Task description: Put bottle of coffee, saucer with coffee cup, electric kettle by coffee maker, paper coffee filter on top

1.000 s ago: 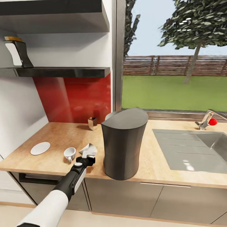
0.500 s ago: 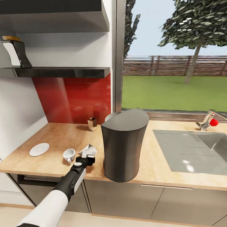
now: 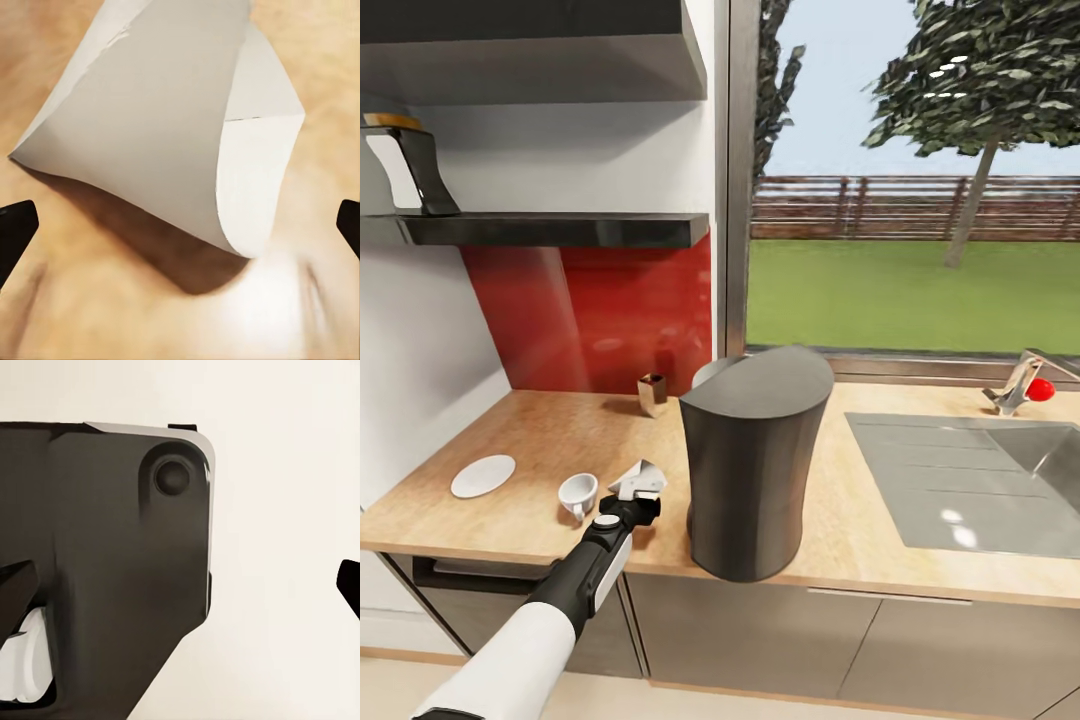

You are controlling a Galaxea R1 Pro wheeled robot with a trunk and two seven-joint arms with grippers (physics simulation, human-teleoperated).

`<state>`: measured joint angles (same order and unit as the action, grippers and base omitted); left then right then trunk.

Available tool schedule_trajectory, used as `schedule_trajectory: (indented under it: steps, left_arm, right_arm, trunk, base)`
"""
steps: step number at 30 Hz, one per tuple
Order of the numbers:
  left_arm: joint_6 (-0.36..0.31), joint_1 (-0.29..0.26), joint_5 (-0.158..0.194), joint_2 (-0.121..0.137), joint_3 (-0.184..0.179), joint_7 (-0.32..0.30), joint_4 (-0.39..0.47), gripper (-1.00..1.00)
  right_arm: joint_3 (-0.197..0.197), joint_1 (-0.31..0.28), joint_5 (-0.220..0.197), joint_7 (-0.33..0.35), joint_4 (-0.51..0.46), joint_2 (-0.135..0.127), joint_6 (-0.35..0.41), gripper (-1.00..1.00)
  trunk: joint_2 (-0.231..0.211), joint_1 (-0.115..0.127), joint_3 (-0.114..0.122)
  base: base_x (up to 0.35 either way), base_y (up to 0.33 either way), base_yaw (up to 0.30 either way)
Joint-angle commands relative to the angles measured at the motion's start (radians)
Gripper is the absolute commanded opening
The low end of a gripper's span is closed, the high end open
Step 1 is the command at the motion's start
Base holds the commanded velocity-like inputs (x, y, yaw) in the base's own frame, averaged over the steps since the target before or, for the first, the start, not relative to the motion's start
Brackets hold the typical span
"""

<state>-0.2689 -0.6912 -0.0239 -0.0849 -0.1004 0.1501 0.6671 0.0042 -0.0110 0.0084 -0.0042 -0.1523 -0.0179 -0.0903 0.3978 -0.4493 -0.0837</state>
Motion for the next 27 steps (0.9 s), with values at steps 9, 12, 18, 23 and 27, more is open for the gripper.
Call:
schedule_trajectory:
  steps: [9, 12, 18, 23, 27]
  left_arm:
    - [-0.008, -0.002, -0.004, -0.001, -0.004, 0.009, 0.002, 1.0]
    - [-0.009, -0.002, -0.002, -0.001, -0.004, 0.034, 0.002, 1.0]
    - [-0.01, -0.002, 0.0, -0.001, -0.004, 0.083, 0.002, 1.0]
    - [-0.012, -0.003, 0.001, -0.001, -0.004, 0.089, 0.002, 1.0]
    - [-0.015, -0.003, 0.001, 0.0, -0.003, 0.091, 0.002, 1.0]
  right_arm:
    - [0.001, -0.001, 0.001, 0.0, 0.002, 0.001, -0.003, 1.0]
    - [0.001, -0.001, 0.001, 0.0, 0.002, 0.001, -0.003, 1.0]
    - [0.001, -0.001, 0.001, 0.0, 0.002, 0.001, -0.003, 1.0]
    - [0.001, 0.0, 0.001, 0.0, 0.002, 0.001, -0.003, 1.0]
    - [0.001, 0.0, 0.001, 0.0, 0.002, 0.001, -0.003, 1.0]
  trunk:
    - [0.002, -0.001, -0.002]
    - [0.002, -0.001, -0.002]
    - [0.002, -0.001, -0.002]
    - [0.002, -0.001, -0.002]
    - [0.002, -0.001, -0.002]
  base:
    - [0.018, 0.0, 0.0]
    - [0.001, 0.0, 0.0]
    - [0.0, 0.0, 0.0]
    - [0.005, 0.0, 0.0]
    - [0.119, 0.0, 0.0]
